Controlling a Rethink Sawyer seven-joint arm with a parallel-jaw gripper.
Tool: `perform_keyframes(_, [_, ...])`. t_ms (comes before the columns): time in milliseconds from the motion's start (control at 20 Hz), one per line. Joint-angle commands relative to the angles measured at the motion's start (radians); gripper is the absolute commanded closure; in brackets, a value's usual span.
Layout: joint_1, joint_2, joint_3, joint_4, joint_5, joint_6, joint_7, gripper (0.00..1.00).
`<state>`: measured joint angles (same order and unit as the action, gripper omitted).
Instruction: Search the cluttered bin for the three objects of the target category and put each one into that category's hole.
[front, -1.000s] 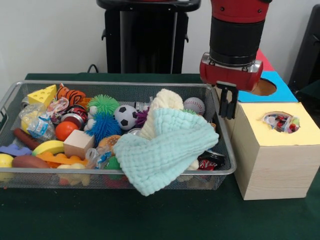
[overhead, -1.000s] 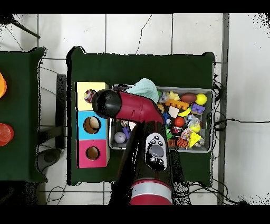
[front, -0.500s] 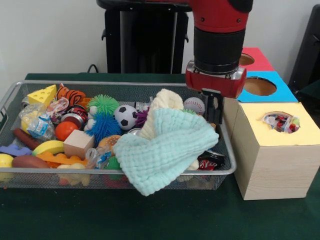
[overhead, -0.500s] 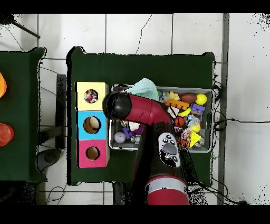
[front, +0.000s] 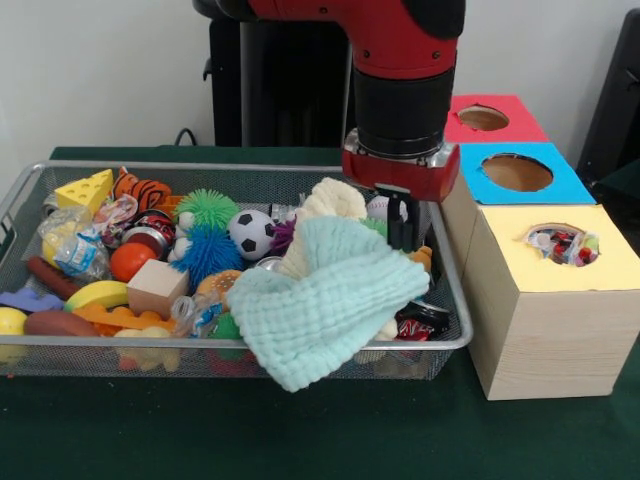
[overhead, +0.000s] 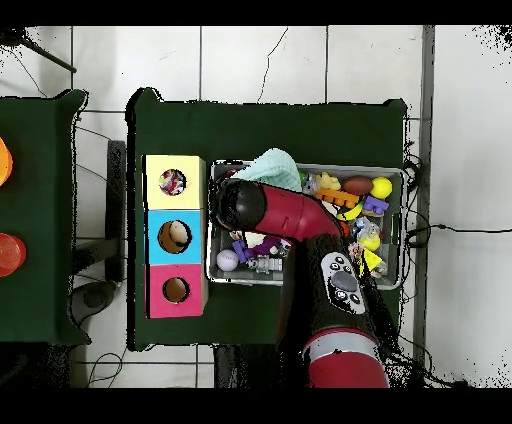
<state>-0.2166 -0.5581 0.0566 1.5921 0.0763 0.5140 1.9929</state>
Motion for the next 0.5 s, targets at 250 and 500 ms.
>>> perform_keyframes(250, [-0.052,0.057,0.119,0.008,-0.132,-0.048,-0.071,1.00])
perform_keyframes(500, [-0.034,0.082,0.116,-0.028,-0.157,-0.059,-0.036,1.00])
